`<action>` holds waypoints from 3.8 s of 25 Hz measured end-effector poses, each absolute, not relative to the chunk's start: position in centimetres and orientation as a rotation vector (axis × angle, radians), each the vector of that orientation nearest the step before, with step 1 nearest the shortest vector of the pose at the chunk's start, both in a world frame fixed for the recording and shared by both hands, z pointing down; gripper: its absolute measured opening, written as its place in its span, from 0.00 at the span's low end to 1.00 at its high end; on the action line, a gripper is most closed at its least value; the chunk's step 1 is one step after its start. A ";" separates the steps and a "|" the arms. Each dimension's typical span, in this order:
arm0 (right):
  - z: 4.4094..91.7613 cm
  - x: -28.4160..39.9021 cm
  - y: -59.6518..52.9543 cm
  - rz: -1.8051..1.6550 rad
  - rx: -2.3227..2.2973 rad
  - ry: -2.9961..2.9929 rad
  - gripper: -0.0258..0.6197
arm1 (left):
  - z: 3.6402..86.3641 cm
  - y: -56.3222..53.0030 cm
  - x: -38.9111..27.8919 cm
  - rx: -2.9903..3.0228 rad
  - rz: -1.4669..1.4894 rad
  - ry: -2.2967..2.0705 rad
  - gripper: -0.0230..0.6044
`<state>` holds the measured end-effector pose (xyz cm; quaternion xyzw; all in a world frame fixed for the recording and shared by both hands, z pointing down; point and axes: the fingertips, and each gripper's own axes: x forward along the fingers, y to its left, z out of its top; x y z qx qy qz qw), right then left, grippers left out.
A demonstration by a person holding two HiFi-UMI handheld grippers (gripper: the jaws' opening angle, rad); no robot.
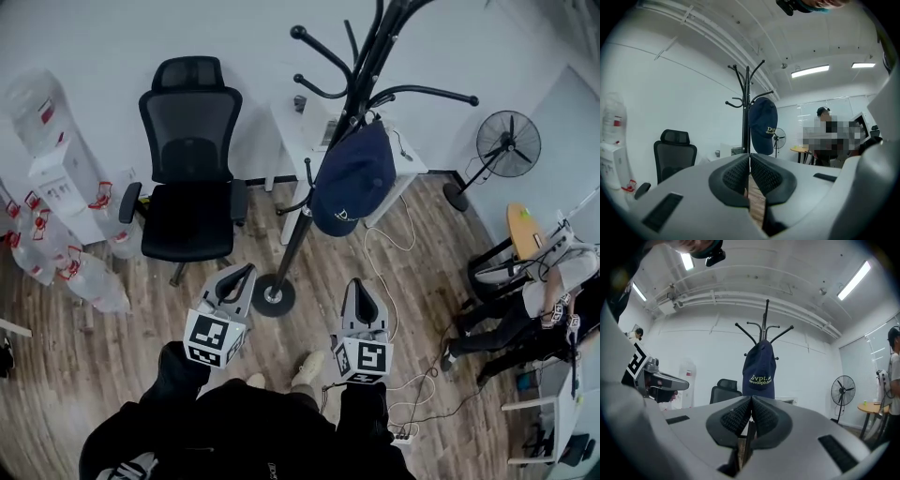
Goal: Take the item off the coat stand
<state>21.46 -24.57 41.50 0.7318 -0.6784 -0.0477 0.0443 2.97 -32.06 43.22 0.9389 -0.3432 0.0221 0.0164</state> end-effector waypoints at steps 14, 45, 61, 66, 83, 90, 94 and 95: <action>40.2 22.7 -28.9 -0.172 2.201 -2.149 0.07 | 42.8 -35.4 3.5 2.882 0.056 -1.156 0.08; 33.1 25.2 -37.2 -0.208 2.058 -2.416 0.27 | 42.9 -37.9 3.9 2.760 0.048 -1.394 0.08; 31.7 26.1 -36.6 -0.231 2.144 -2.397 0.07 | 42.9 -37.1 3.6 2.755 0.053 -1.410 0.08; 29.5 26.1 -35.8 -0.287 2.174 -2.415 0.07 | 42.4 -36.8 3.4 2.762 0.046 -1.415 0.08; 26.8 26.5 -29.3 -0.435 2.268 -2.392 0.07 | 41.8 -34.0 4.3 2.822 0.024 -1.326 0.08; 28.5 27.6 -25.6 -0.405 2.356 -2.293 0.07 | 42.0 -32.8 5.5 2.868 0.034 -1.237 0.08; 30.3 27.8 -23.6 -0.353 2.400 -2.232 0.07 | 41.9 -31.5 6.3 2.904 0.040 -1.169 0.08; 30.9 27.7 -23.0 -0.338 2.410 -2.216 0.07 | 42.0 -31.2 6.5 2.912 0.043 -1.152 0.08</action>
